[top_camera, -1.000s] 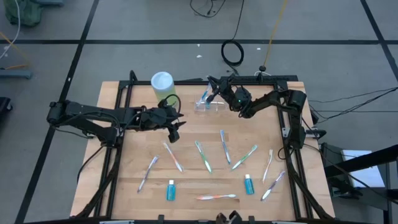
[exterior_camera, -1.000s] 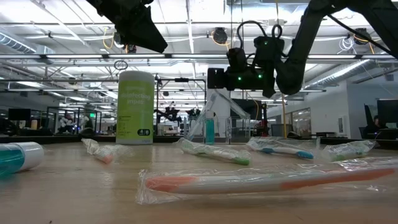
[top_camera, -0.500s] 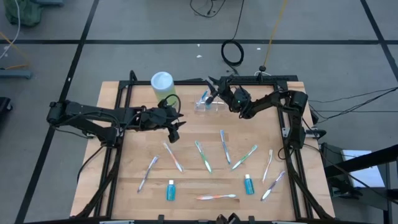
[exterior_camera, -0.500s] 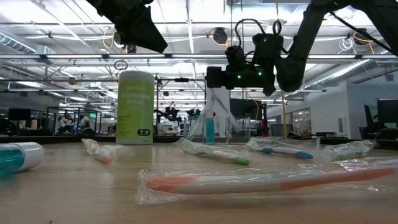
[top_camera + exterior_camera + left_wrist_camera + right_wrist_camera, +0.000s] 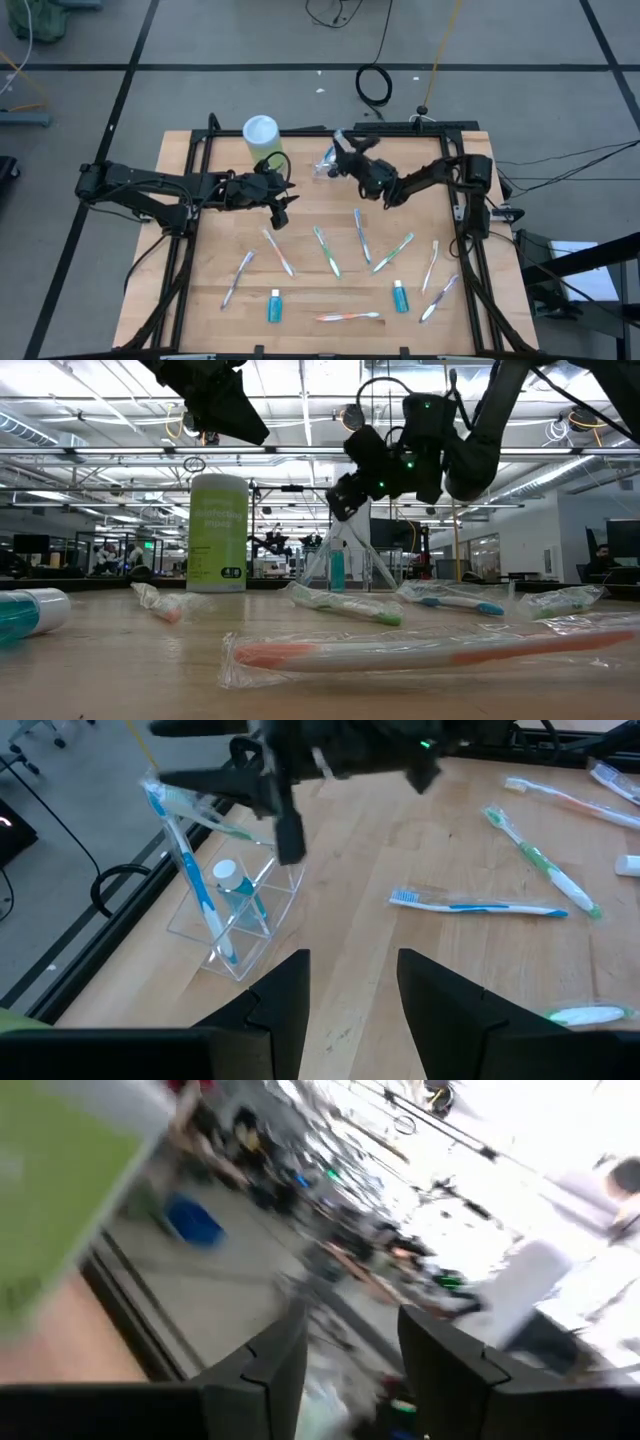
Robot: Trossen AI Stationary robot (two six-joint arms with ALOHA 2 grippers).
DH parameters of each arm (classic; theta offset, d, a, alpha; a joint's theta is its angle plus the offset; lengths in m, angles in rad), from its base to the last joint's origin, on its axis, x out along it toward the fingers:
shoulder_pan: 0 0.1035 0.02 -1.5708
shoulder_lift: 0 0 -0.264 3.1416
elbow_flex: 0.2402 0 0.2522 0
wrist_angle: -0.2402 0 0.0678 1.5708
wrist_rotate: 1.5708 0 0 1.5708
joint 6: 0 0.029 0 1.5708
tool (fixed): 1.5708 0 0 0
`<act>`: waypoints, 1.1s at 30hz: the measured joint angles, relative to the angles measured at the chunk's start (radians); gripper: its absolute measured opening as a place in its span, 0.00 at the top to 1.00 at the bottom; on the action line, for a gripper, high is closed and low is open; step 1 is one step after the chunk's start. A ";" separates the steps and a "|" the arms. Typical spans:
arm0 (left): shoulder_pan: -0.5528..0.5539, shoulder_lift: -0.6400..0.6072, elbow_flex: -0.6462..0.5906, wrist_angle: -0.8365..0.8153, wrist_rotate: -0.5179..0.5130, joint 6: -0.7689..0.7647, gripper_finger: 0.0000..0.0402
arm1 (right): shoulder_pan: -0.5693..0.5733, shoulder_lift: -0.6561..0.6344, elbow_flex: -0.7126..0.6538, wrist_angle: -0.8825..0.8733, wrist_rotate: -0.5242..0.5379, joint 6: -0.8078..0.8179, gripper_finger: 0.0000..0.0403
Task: Pick & Place toothbrushing station
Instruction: Put the top left orange toothbrush into the transparent organizer
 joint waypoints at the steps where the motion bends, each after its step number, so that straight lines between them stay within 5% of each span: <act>1: 0.000 0.000 0.000 0.000 0.000 -0.001 0.60 | 0.018 0.000 0.000 -0.020 0.042 -0.065 0.61; 5: 0.000 0.000 0.000 0.000 0.000 -0.017 0.60 | 0.095 -0.030 -0.001 -0.181 0.216 -0.234 0.61; 10: 0.000 0.000 0.000 0.000 0.000 -0.051 0.60 | 0.191 -0.132 -0.002 -0.553 0.278 -0.115 0.61; 14: -0.005 0.000 0.000 -0.009 0.000 -0.081 0.60 | 0.244 -0.267 0.000 -0.798 0.164 0.128 0.61; 18: -0.017 0.000 0.000 -0.078 0.029 -0.117 0.60 | 0.271 -0.408 0.000 -0.994 -0.130 0.398 0.61; 23: -0.030 0.000 0.000 -0.237 0.201 -0.164 0.60 | 0.271 -0.533 0.000 -1.135 -0.442 0.626 0.62; 33: -0.003 0.000 0.001 -0.620 0.239 -0.707 0.60 | 0.273 -0.587 0.000 -1.171 -0.466 0.732 0.63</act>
